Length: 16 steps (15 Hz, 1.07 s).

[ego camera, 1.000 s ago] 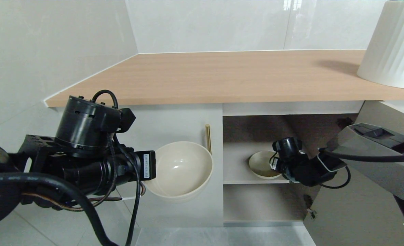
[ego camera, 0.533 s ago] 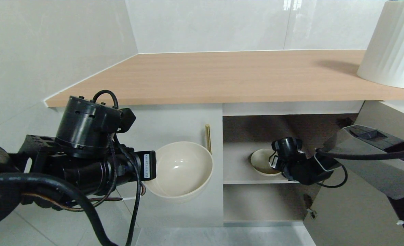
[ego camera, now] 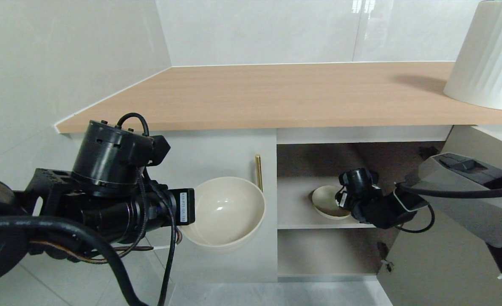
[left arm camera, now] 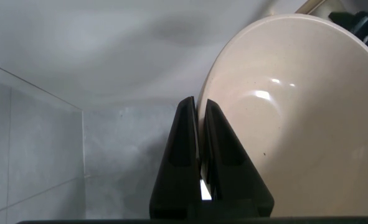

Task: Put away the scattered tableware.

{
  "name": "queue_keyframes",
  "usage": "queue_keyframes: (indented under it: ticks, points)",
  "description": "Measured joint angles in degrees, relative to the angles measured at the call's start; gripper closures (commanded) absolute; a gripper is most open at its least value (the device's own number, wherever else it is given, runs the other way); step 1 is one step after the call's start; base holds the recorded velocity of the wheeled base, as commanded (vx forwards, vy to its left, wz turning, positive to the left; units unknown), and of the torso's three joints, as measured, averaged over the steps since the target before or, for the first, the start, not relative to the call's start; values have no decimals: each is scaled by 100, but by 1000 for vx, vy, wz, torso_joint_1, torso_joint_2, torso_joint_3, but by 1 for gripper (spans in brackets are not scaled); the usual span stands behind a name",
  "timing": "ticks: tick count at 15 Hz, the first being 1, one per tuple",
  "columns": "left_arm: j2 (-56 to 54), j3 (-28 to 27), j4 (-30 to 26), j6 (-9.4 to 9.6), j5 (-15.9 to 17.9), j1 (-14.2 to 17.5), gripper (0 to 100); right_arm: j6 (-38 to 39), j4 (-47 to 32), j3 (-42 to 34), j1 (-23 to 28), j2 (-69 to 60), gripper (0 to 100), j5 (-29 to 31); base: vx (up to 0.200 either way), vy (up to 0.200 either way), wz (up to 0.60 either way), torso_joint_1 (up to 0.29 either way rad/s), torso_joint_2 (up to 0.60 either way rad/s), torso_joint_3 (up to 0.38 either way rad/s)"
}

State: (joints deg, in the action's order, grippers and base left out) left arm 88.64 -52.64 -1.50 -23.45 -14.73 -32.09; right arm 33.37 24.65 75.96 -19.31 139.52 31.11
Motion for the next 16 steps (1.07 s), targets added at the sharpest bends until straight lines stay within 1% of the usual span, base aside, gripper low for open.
queue_keyframes:
  ticks: [1,3,5,6,8,9,11,13,15,16]
  points:
    - [28,-13,2,17,0,-13,100,-4,-16,-168,-4,-179,0,-79,0,0,0,0,0,0]
    - [129,-59,137,178,-5,-74,100,-44,-178,-628,-63,-752,0,-489,0,0,0,0,0,0]
    - [336,-118,302,485,-82,-140,100,-291,-722,-1179,-199,-1664,0,-1240,0,0,0,0,0,0]
    - [428,-168,327,521,-100,-179,100,-468,-1014,-1395,-273,-2114,0,-1535,0,0,0,0,0,0]
    - [709,-262,327,553,-115,-316,100,-872,-1781,-1814,-549,-3178,0,-2030,0,0,0,0,0,0]
    - [852,-310,328,561,-133,-394,100,-989,-2153,-1941,-720,-3608,0,-2176,0,0,0,0,0,0]
    - [1180,-422,377,561,-344,-705,100,-1161,-2905,-2116,-1252,-4422,0,-2523,0,0,0,0,0,0]
    - [1462,-500,560,539,-651,-1030,100,-1189,-3110,-2183,-1626,-4851,0,-2651,0,0,0,0,0,0]
    - [1751,-522,845,510,-1097,-1345,100,-1189,-3279,-2213,-1905,-5055,0,-2671,0,0,0,0,0,0]
    - [1872,-527,941,472,-1192,-1452,100,-1186,-3283,-2213,-2008,-5099,0,-2676,0,0,0,0,0,0]
